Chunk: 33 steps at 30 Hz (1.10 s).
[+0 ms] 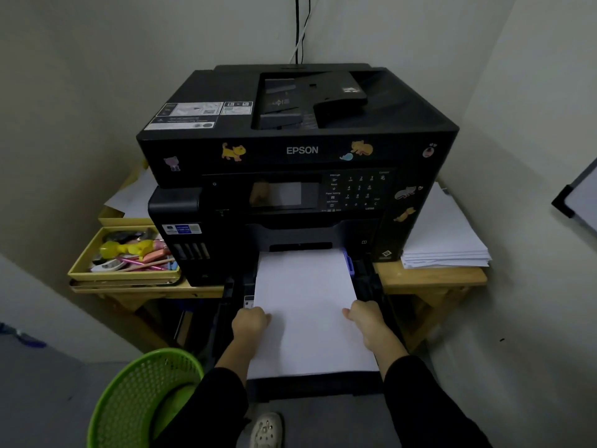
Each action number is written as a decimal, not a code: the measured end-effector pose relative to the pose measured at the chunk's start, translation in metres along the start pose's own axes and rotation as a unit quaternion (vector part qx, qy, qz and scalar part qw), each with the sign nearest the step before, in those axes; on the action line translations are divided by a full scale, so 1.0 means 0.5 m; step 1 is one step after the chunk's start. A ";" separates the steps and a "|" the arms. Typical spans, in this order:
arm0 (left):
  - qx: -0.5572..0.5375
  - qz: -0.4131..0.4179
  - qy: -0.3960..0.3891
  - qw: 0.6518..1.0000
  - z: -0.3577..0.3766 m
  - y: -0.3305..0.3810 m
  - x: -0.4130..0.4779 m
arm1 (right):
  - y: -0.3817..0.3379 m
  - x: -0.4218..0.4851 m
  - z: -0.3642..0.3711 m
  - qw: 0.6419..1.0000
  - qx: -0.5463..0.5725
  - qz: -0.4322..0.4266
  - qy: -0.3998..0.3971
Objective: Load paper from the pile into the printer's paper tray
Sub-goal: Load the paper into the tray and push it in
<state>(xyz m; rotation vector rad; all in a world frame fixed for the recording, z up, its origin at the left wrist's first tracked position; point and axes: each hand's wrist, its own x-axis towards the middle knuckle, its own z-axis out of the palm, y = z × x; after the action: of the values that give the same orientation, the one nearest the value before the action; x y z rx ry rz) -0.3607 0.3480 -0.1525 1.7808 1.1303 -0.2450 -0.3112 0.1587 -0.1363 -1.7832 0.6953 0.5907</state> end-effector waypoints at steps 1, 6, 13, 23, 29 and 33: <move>0.007 0.011 -0.018 1.000 -0.002 0.007 0.002 | -0.007 0.003 0.001 1.000 0.001 -0.003 -0.007; 0.047 0.010 -0.028 0.998 -0.008 0.042 0.026 | -0.031 0.036 0.017 1.000 0.017 -0.014 -0.001; 0.005 0.015 -0.029 0.999 0.001 0.063 0.057 | -0.043 0.079 0.042 0.998 -0.028 -0.048 0.020; 0.276 0.060 0.072 0.957 0.016 0.049 0.022 | -0.027 0.053 0.073 0.911 -0.344 -0.125 0.192; 0.230 0.042 0.024 0.972 0.011 0.041 0.035 | -0.017 0.059 0.076 0.927 -0.326 -0.107 0.151; 0.187 0.065 0.013 0.980 0.005 0.030 0.038 | -0.004 0.063 0.059 0.944 -0.276 -0.135 0.123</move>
<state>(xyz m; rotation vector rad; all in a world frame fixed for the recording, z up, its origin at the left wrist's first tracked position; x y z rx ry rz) -0.3377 0.3557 -0.1560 2.1859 1.0298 -0.3750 -0.2893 0.1819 -0.1655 -2.4607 0.4568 0.3982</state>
